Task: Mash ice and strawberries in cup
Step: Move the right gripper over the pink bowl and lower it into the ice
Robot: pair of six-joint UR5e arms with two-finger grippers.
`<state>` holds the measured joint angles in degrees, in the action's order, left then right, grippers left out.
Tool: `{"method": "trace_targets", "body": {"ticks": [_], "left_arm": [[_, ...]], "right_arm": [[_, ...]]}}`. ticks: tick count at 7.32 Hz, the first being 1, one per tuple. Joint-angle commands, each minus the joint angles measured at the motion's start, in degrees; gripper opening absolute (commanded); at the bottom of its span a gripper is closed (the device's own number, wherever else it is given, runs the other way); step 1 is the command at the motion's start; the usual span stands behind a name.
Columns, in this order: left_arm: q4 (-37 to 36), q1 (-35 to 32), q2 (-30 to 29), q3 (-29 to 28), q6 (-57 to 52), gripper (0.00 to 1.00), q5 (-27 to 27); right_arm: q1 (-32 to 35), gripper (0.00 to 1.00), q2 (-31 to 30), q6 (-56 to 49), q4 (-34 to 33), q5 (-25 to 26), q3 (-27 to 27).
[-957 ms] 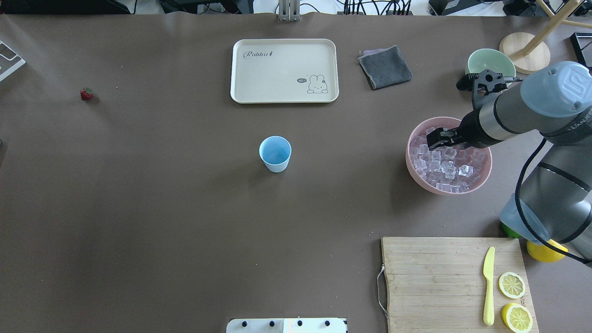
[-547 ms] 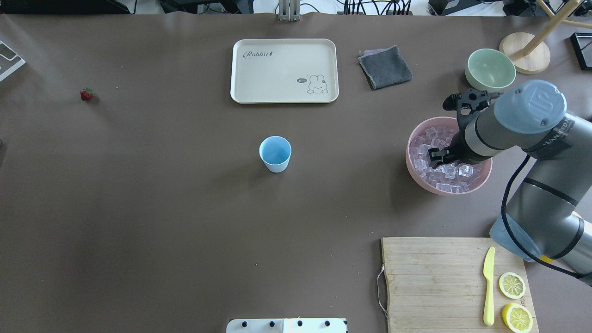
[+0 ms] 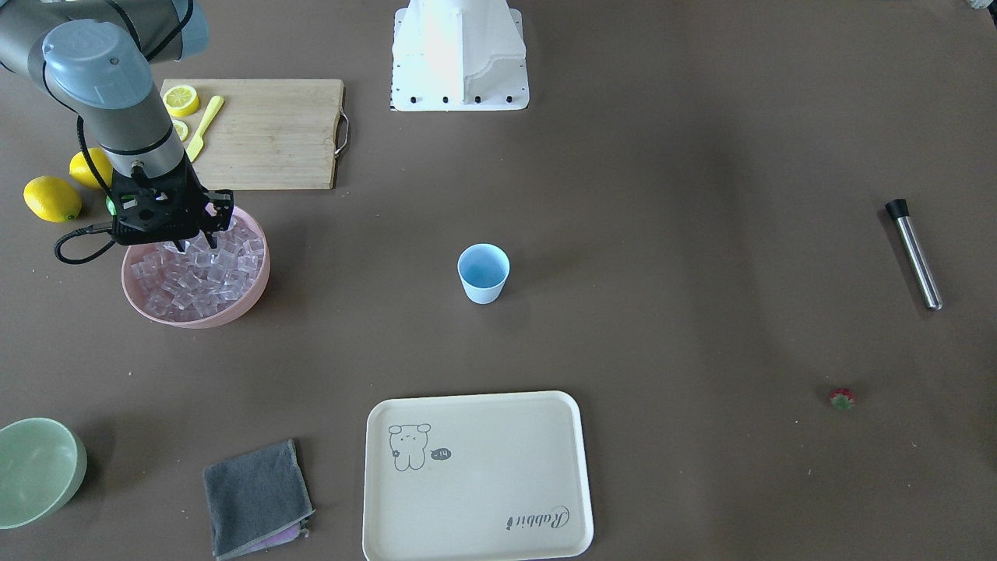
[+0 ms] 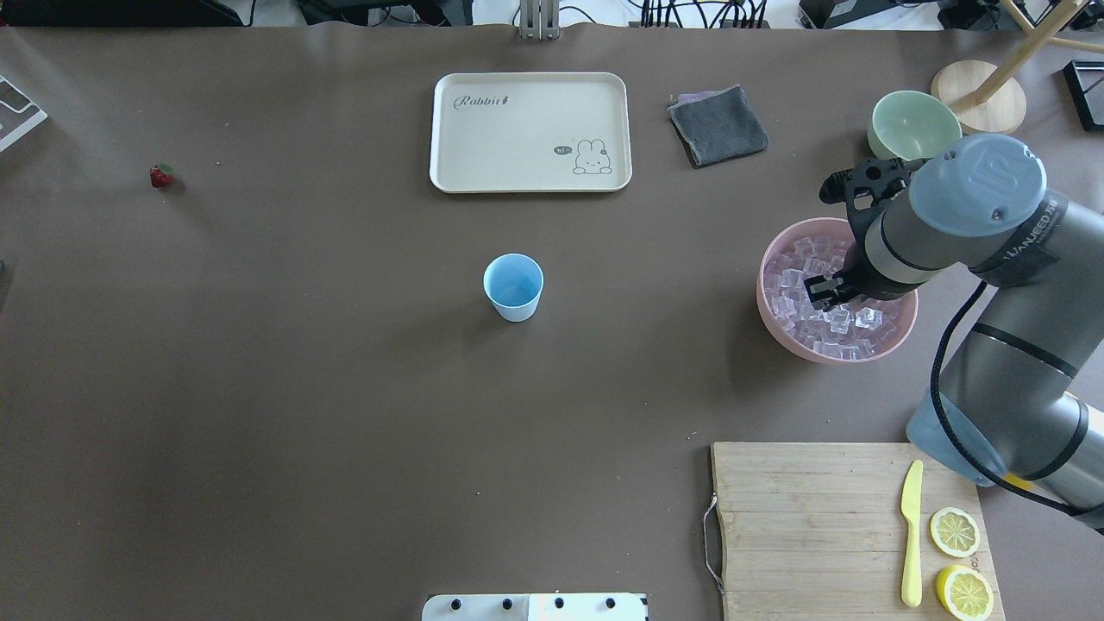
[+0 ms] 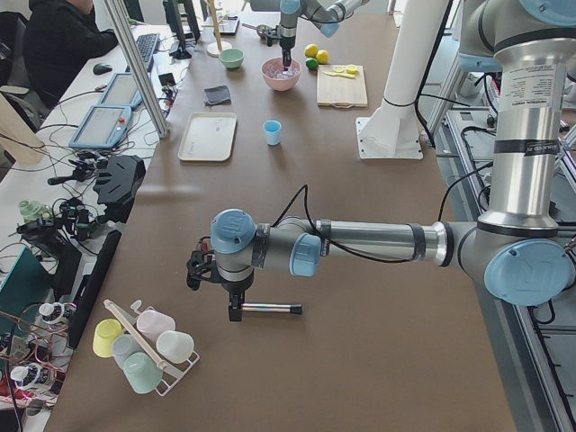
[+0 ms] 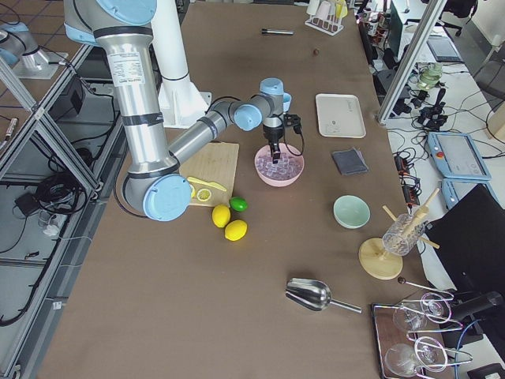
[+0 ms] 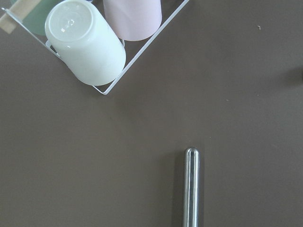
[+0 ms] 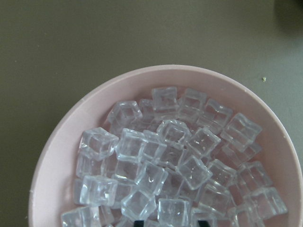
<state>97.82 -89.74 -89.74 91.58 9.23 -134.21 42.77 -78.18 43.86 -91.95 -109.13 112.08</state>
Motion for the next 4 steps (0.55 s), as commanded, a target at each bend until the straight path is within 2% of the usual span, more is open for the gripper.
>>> {"method": "trace_targets", "body": {"ticks": [1, 3, 4], "left_arm": [[0.0, 0.0, 0.1, 0.4, 0.0, 0.99, 0.0], [0.0, 0.0, 0.0, 0.2, 0.0, 0.99, 0.0], [0.0, 0.0, 0.0, 0.3, 0.1, 0.99, 0.0]], "right_arm": [[-1.7, 0.49, -0.3, -0.1, -0.2, 2.3, -0.4], [-2.3, 0.48, -0.2, -0.4, -0.2, 2.7, -0.9], [-2.3, 0.4, -0.5, -0.4, -0.2, 2.8, -1.2]]}}
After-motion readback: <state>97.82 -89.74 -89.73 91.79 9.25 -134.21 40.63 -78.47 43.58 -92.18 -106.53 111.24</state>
